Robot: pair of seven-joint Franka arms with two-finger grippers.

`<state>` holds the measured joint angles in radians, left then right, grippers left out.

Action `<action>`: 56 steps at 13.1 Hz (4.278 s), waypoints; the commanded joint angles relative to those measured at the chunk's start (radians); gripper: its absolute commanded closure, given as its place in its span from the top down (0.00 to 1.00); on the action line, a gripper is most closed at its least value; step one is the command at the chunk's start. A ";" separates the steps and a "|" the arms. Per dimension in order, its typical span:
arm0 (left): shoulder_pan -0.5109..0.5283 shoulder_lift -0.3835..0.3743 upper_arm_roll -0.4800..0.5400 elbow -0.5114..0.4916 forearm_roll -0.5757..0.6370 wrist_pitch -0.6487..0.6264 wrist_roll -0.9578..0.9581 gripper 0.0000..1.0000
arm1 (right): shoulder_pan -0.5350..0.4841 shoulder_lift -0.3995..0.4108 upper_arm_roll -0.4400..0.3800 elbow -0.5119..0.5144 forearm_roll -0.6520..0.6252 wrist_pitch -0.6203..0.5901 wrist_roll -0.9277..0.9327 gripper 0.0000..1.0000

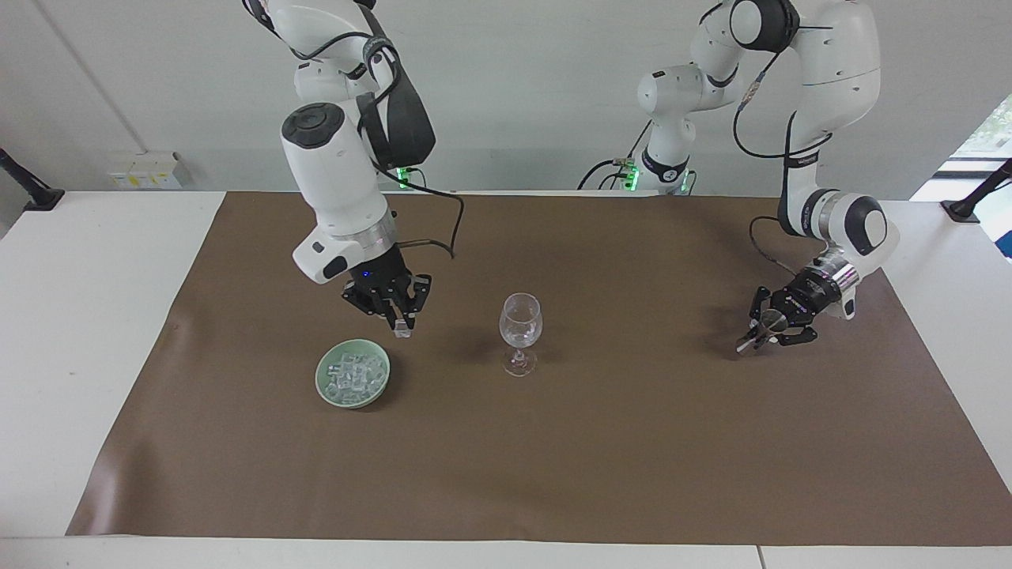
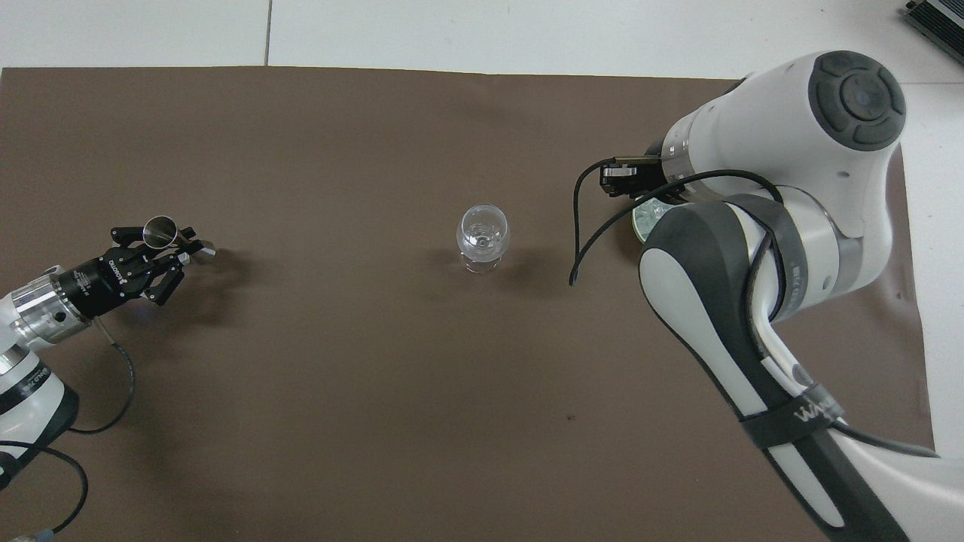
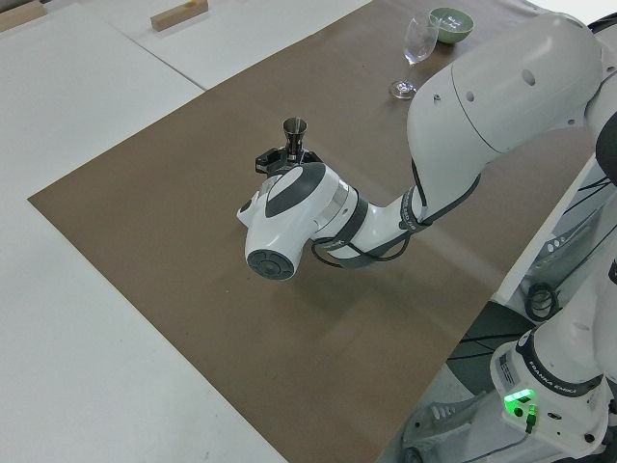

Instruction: Pour wine and add ice with both arms

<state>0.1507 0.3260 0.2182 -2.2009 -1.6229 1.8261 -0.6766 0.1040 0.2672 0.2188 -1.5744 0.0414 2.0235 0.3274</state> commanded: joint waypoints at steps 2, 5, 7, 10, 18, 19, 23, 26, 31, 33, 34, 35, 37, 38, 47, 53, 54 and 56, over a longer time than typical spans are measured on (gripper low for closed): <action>0.000 -0.007 0.004 -0.034 -0.038 -0.021 0.049 0.00 | 0.078 0.015 0.011 0.054 0.002 -0.009 0.036 0.00; -0.008 -0.007 0.003 -0.046 -0.054 -0.007 0.051 0.00 | 0.143 0.023 0.011 0.080 -0.001 0.010 0.039 0.00; -0.010 -0.007 0.003 -0.056 -0.055 0.009 0.051 0.00 | 0.158 0.026 0.011 0.082 0.002 0.037 0.047 0.00; -0.011 -0.007 0.003 -0.062 -0.060 0.013 0.052 0.00 | 0.163 0.041 0.019 0.082 0.011 0.073 0.047 0.00; -0.016 -0.012 -0.007 -0.079 -0.089 0.024 0.058 0.00 | 0.210 0.070 0.030 0.094 0.014 0.116 0.173 0.00; -0.017 -0.012 -0.007 -0.080 -0.089 0.024 0.058 0.00 | 0.206 0.070 0.030 0.093 0.015 0.122 0.173 0.00; -0.022 -0.010 -0.007 -0.079 -0.089 0.036 0.072 0.00 | 0.200 0.073 0.030 0.079 0.018 0.139 0.167 0.00; -0.022 -0.005 -0.007 -0.068 -0.110 0.036 0.072 0.00 | 0.204 0.084 0.028 0.067 0.020 0.158 0.170 0.00; -0.025 0.002 -0.010 -0.051 -0.129 0.071 0.072 0.00 | 0.200 0.076 0.028 0.008 0.018 0.144 0.173 0.00; -0.032 0.004 -0.013 -0.051 -0.139 0.090 0.074 0.00 | 0.200 0.078 0.028 0.010 0.018 0.142 0.171 0.00; -0.036 0.004 -0.014 -0.051 -0.144 0.091 0.072 0.00 | 0.200 0.078 0.028 0.011 0.018 0.142 0.171 0.00; -0.036 0.004 -0.013 -0.051 -0.144 0.091 0.072 0.00 | 0.200 0.078 0.028 0.013 0.017 0.142 0.170 0.00; -0.036 0.004 -0.014 -0.051 -0.146 0.094 0.074 0.04 | 0.200 0.078 0.028 0.014 0.009 0.142 0.168 0.00; -0.036 0.004 -0.014 -0.053 -0.146 0.096 0.074 0.05 | 0.198 0.078 0.028 0.014 0.006 0.142 0.167 0.00; -0.036 0.008 -0.019 -0.051 -0.152 0.104 0.074 0.39 | 0.198 0.078 0.028 0.019 0.006 0.133 0.174 0.09; -0.026 0.033 -0.014 0.009 -0.048 0.088 0.071 1.00 | 0.198 0.078 0.028 0.022 0.008 0.127 0.174 0.18; -0.023 0.034 -0.011 0.013 -0.040 0.081 0.071 1.00 | 0.200 0.078 0.028 0.023 0.008 0.123 0.176 0.19; -0.022 0.038 -0.008 0.020 -0.022 0.076 0.071 1.00 | 0.200 0.078 0.028 0.023 0.008 0.123 0.176 0.20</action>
<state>0.1342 0.3348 0.1995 -2.2127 -1.6746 1.9106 -0.6072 0.3129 0.3560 0.2390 -1.5470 0.0416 2.1602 0.4869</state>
